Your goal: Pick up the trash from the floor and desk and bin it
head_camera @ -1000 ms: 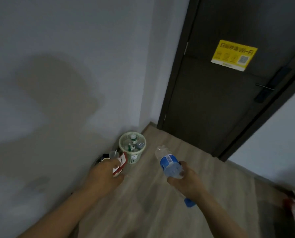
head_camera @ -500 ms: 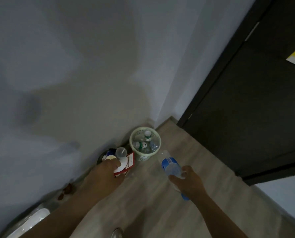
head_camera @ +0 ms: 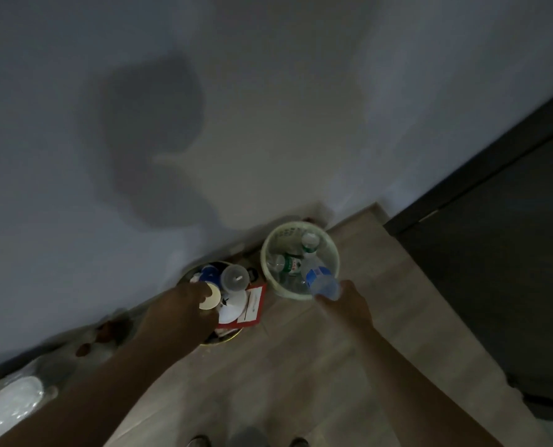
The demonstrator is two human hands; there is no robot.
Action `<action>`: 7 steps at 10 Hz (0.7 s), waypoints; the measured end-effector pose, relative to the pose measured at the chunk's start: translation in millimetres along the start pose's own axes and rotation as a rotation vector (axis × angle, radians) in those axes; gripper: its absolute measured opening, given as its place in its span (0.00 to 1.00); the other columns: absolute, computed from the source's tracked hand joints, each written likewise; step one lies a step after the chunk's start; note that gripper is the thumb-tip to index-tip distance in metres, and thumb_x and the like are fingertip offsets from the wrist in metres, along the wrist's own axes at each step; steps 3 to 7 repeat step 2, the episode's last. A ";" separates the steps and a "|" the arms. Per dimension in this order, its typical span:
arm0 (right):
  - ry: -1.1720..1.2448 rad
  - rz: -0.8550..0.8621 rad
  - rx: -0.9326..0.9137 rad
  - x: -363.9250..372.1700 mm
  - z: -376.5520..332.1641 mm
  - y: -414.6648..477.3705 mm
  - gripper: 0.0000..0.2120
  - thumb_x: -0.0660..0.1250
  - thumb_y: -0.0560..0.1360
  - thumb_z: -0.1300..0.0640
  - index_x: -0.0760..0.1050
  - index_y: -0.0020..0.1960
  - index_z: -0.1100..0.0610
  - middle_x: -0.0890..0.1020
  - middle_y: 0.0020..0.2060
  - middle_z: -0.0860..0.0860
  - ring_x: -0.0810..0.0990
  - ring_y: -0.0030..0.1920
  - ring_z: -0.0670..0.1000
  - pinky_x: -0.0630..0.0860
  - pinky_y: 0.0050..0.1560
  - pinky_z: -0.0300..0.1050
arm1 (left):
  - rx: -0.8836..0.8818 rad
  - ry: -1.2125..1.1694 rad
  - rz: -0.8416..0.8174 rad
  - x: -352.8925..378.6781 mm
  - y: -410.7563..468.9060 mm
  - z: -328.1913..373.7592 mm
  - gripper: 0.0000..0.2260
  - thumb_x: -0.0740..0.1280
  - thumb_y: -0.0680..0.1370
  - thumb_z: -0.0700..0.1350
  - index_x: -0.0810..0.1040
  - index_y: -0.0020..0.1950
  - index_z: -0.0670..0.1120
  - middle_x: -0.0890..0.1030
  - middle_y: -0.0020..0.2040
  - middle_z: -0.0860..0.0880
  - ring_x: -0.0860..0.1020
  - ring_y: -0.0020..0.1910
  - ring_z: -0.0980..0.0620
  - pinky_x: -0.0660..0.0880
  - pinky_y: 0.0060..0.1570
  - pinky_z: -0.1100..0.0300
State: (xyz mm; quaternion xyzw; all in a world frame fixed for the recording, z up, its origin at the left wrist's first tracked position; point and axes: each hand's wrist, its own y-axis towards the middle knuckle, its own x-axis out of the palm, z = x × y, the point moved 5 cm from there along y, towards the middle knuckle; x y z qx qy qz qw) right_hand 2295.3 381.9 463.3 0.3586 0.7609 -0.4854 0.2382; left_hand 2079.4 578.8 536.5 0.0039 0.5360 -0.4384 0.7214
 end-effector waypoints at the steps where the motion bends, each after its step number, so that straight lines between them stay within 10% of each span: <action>1: 0.067 0.010 -0.066 21.4 -10.9 50.9 0.27 0.71 0.73 0.52 0.68 0.67 0.60 0.77 0.57 0.57 0.79 0.54 0.56 0.77 0.46 0.46 | 0.003 0.012 0.033 18.4 29.3 -1.1 0.16 0.67 0.76 0.47 0.74 0.63 0.46 0.79 0.58 0.49 0.76 0.50 0.54 0.71 0.48 0.65; 7: 0.112 0.040 -0.100 34.8 -18.6 77.2 0.30 0.72 0.72 0.54 0.66 0.69 0.61 0.74 0.62 0.59 0.78 0.57 0.58 0.78 0.52 0.50 | 0.009 0.067 0.025 24.6 47.8 1.6 0.14 0.65 0.77 0.46 0.75 0.62 0.45 0.79 0.57 0.48 0.77 0.51 0.51 0.72 0.49 0.62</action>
